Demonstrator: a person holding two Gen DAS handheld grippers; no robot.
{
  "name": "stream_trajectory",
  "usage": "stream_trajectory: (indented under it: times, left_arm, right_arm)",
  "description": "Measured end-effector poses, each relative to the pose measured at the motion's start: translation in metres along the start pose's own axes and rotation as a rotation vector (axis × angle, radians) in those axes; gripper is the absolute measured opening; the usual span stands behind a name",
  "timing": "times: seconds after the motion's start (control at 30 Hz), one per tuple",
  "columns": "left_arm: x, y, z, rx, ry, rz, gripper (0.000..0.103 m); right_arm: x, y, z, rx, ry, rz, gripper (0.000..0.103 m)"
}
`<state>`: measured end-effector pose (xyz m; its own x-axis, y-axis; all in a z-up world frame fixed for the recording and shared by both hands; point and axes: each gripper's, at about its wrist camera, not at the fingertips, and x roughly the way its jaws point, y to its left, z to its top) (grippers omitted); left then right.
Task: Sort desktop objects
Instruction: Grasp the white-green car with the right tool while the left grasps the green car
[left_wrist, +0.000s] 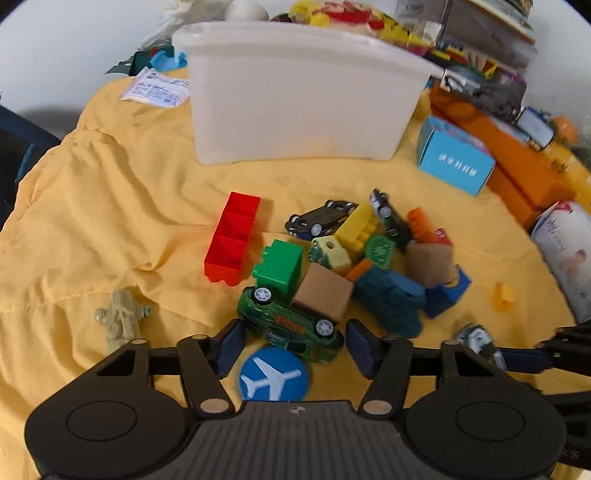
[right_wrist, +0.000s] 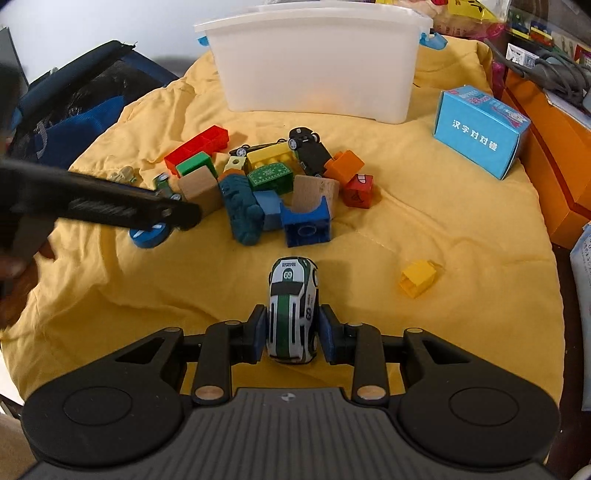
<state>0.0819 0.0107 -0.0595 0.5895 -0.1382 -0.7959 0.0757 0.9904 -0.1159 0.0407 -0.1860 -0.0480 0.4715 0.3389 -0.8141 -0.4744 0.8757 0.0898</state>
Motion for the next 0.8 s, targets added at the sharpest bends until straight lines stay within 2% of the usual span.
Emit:
stream_trajectory:
  times: [0.13,0.2,0.23,0.3,0.37,0.47,0.53,0.6,0.67,0.7,0.77,0.8]
  left_arm:
    - [-0.001,0.000,0.000,0.058,-0.007,-0.012,0.041]
    - [-0.008,-0.004,-0.002,0.115,0.004,-0.021,0.038]
    - [-0.013,-0.005,-0.004,0.150,0.018,-0.036,0.033]
    - [-0.022,-0.009,-0.009,0.226,0.042,-0.056,0.032]
    - [-0.032,-0.018,-0.019,0.346,0.061,-0.051,0.027]
    - [-0.043,-0.033,-0.034,0.503,0.084,-0.046,0.027]
    - [-0.046,-0.044,-0.041,0.556,0.077,-0.055,0.030]
    - [-0.048,-0.053,-0.045,0.568,0.065,-0.058,0.030]
    - [-0.051,-0.057,-0.044,0.536,0.046,-0.054,0.035]
    - [-0.053,-0.056,-0.042,0.502,0.034,-0.058,0.036]
    - [-0.056,-0.050,-0.036,0.391,0.017,-0.061,0.049]
    - [-0.055,-0.047,-0.033,0.338,0.016,-0.062,0.050]
  right_arm:
    - [-0.004,-0.001,-0.005,-0.021,-0.009,-0.001,0.034]
    - [-0.004,-0.001,-0.006,-0.025,-0.007,0.001,0.034]
    - [-0.004,-0.002,-0.006,-0.027,-0.007,0.003,0.034]
    - [-0.003,-0.002,-0.006,-0.031,-0.006,0.005,0.034]
    - [-0.002,-0.001,-0.006,-0.040,-0.007,0.004,0.035]
    - [-0.001,0.001,-0.006,-0.061,-0.015,0.000,0.035]
    - [0.001,0.002,-0.005,-0.076,-0.017,-0.003,0.036]
    - [0.002,0.003,-0.003,-0.083,-0.016,-0.002,0.036]
    - [0.003,0.003,-0.001,-0.090,-0.014,-0.002,0.036]
    - [0.003,0.004,-0.001,-0.094,-0.013,-0.003,0.036]
    - [0.003,0.003,-0.001,-0.095,-0.011,-0.002,0.036]
    - [0.003,0.003,-0.001,-0.094,-0.012,-0.002,0.036]
